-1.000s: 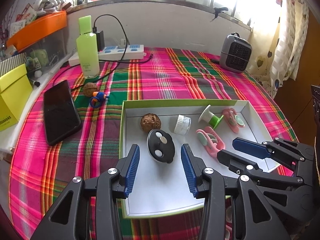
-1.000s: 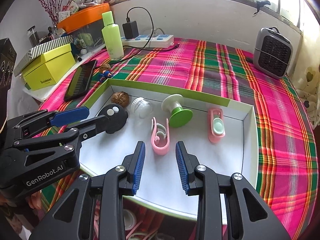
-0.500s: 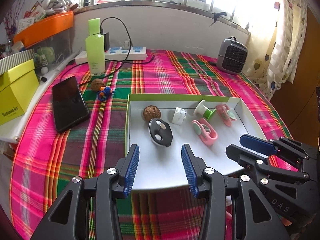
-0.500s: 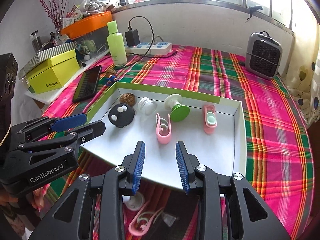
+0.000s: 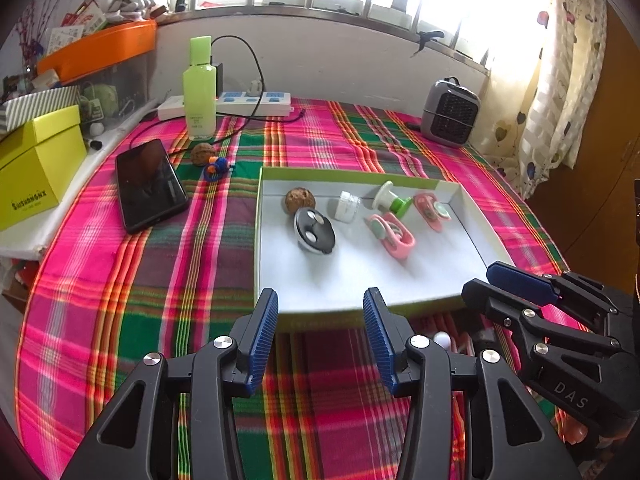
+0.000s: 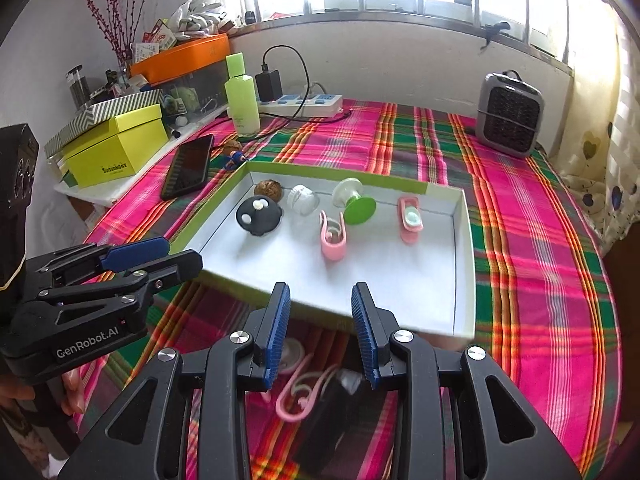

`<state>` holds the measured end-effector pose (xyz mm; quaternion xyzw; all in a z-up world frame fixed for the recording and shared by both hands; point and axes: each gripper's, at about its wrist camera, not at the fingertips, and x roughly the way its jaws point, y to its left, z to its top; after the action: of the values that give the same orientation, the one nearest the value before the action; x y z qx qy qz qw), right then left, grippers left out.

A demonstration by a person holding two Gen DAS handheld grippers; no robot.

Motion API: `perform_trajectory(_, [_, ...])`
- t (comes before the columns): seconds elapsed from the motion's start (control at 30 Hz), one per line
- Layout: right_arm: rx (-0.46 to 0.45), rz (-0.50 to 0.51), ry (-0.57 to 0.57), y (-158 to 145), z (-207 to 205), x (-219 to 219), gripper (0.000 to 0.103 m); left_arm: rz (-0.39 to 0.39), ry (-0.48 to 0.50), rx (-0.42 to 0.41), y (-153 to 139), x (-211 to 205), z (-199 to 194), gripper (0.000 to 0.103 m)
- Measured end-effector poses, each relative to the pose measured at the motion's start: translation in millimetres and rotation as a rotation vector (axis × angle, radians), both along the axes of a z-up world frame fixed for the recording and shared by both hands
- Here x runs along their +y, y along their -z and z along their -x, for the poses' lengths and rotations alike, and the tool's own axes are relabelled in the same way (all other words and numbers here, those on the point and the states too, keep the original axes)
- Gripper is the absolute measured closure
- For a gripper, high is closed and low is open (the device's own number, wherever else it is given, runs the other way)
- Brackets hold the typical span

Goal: Organize objects
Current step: 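Withdraw both open grippers from the box lid back toward the remaining objects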

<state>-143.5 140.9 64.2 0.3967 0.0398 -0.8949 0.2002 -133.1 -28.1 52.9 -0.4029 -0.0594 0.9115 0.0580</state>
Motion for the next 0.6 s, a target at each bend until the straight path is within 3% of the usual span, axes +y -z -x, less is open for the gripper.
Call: perform_trajectory(0.6, [-0.008, -0.025, 0.094, 17.6, -35.1, 28.7, 0.069, -0.071, 0.058, -0.051, 19.6, 12.4, -23.2, 0.053])
